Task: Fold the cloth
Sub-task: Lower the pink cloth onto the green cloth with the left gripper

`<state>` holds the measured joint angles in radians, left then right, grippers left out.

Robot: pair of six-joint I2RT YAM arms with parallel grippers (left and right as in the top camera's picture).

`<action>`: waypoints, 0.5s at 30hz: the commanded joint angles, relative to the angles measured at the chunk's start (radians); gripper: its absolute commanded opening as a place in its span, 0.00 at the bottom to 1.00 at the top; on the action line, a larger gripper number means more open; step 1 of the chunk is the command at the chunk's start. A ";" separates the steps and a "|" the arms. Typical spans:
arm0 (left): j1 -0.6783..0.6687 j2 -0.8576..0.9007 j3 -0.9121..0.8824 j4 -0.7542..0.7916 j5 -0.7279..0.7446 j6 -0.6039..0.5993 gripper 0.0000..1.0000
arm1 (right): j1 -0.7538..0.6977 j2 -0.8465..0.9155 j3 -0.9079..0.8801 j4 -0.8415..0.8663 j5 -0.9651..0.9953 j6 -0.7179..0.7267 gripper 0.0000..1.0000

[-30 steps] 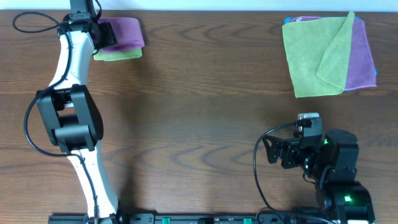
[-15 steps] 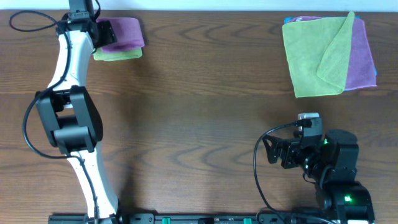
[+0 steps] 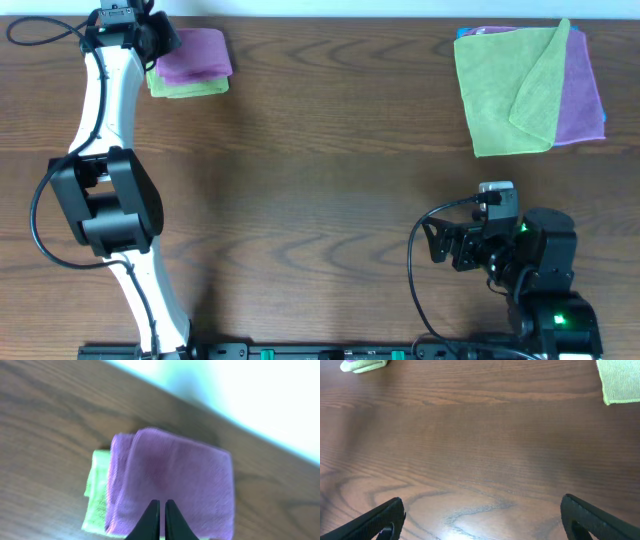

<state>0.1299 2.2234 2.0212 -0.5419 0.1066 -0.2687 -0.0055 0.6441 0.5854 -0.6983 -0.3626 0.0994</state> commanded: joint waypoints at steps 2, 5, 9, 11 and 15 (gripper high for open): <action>-0.005 0.040 0.023 0.024 0.031 -0.070 0.06 | -0.009 -0.003 -0.006 -0.001 0.004 0.012 0.99; -0.007 0.085 0.023 0.035 0.023 -0.069 0.06 | -0.009 -0.003 -0.006 -0.001 0.004 0.012 0.99; -0.006 0.142 0.023 0.045 0.003 -0.069 0.06 | -0.009 -0.003 -0.006 -0.001 0.004 0.012 0.99; -0.006 0.169 0.023 0.046 -0.019 -0.069 0.06 | -0.009 -0.003 -0.006 -0.001 0.004 0.012 0.99; -0.006 0.200 0.023 0.045 -0.036 -0.069 0.06 | -0.009 -0.003 -0.006 -0.001 0.004 0.012 0.99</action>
<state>0.1261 2.4119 2.0277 -0.4973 0.0990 -0.3267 -0.0055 0.6441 0.5854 -0.6983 -0.3626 0.0994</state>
